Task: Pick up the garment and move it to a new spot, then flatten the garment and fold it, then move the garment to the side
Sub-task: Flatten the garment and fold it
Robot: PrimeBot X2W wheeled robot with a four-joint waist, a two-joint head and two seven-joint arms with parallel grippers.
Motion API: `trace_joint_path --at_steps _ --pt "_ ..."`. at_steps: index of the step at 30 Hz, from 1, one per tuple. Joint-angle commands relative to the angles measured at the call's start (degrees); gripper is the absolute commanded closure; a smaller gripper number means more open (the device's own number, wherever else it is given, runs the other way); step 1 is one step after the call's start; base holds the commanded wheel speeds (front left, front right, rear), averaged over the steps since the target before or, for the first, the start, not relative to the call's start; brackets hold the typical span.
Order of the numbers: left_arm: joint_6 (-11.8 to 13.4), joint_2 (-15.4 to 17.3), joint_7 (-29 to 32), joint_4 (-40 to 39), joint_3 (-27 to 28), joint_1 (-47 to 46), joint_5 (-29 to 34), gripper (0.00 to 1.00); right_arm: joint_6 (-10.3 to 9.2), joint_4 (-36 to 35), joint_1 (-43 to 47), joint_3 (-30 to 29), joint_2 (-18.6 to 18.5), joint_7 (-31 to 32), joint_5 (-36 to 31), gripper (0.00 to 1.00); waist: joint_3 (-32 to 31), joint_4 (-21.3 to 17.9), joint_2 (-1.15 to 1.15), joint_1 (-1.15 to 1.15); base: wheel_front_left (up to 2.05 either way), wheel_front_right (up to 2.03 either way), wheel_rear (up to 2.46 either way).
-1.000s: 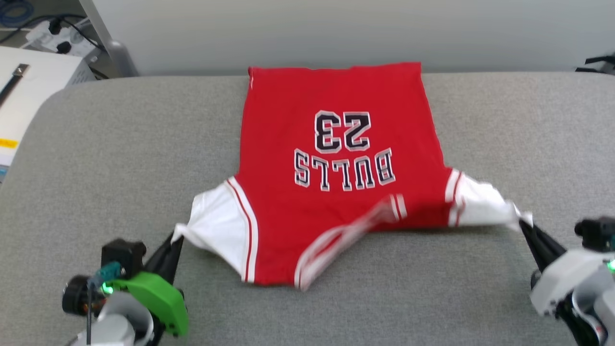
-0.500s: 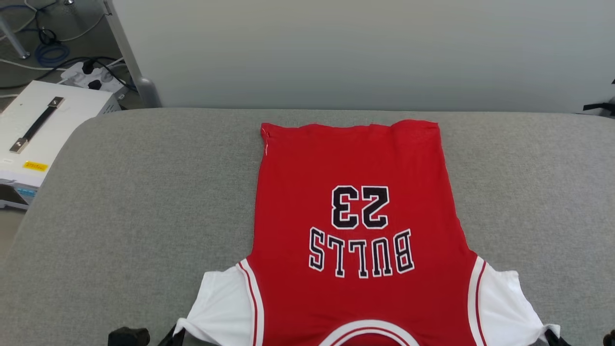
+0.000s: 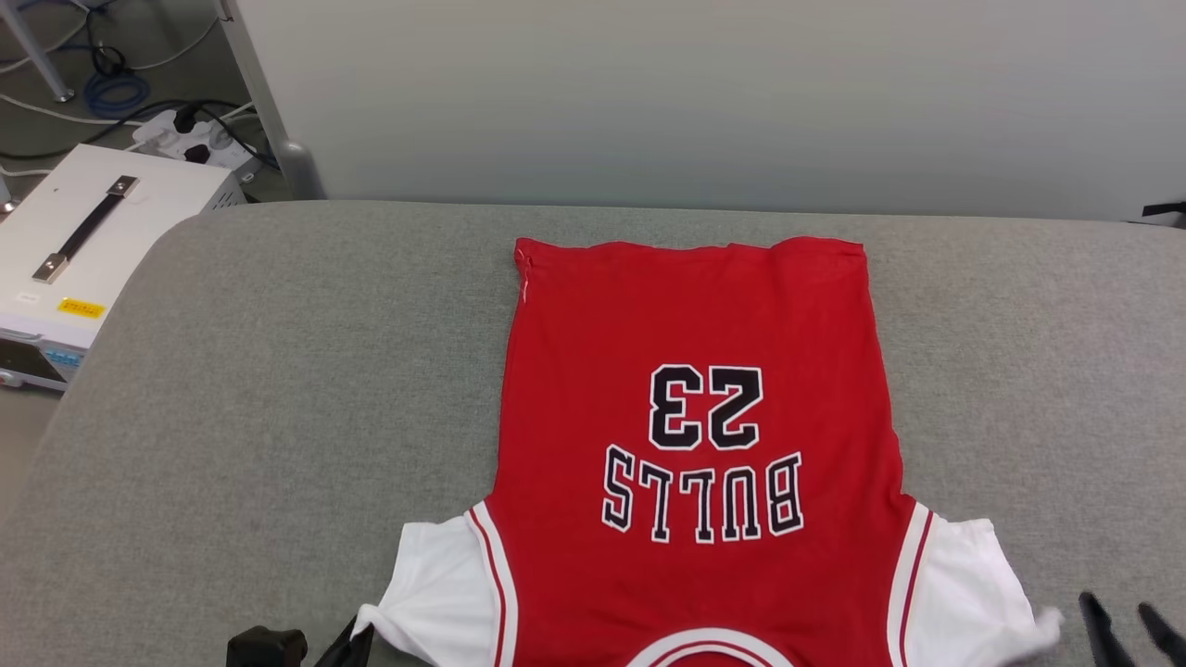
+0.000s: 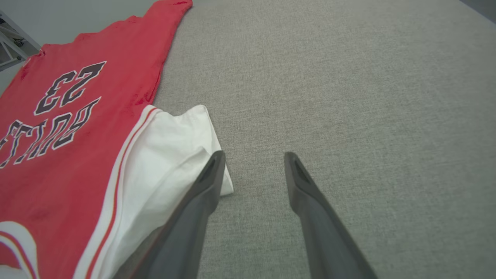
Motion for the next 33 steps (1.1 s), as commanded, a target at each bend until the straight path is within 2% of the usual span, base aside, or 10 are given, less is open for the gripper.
trace_joint_path --at_steps 1,8,12,15,22,27,33 --pt "-0.1 -0.3 -0.3 -0.5 0.6 -1.0 0.9 1.0 -0.05 -2.2 -0.9 -1.7 -0.3 0.6 -0.7 0.0 0.5 0.1 0.0 0.01 0.0 0.0 0.0" --pt "0.3 -1.5 -0.3 -3.9 2.2 -2.7 4.0 1.0 -0.05 -15.6 -8.1 -10.0 -2.2 6.1 -3.5 0.0 4.0 1.5 0.0 0.01 0.0 0.0 0.0" --pt "0.5 -2.6 -0.3 -6.2 3.5 -4.5 6.0 1.0 -0.05 -21.5 -15.4 -11.9 -4.3 11.1 -4.8 0.0 7.6 3.6 0.0 0.01 0.0 0.0 0.0" --pt "0.6 -3.7 -0.3 -7.7 4.2 -6.0 7.6 1.0 -0.05 -23.1 -21.9 -11.3 -5.5 15.1 -5.1 0.0 10.6 5.3 0.0 0.01 0.0 0.0 0.0" --pt "-0.1 -8.2 -0.3 -10.9 6.8 -8.8 11.1 1.0 -0.05 -17.3 -38.4 -5.6 -10.9 28.4 -5.4 0.0 17.7 9.6 0.0 0.01 0.0 0.0 0.0" --pt "-1.8 -11.6 -0.3 -12.0 8.1 -10.4 13.4 1.0 -0.05 -9.4 -48.8 -0.9 -14.6 41.2 -4.2 0.0 22.6 12.3 0.0 0.01 0.0 0.0 0.0" --pt "-4.4 -15.5 -0.3 -12.5 10.0 -12.5 16.1 1.0 -0.05 -2.9 -58.5 3.3 -16.6 56.4 -2.6 0.0 27.8 15.0 0.0 0.01 0.0 0.0 0.0"
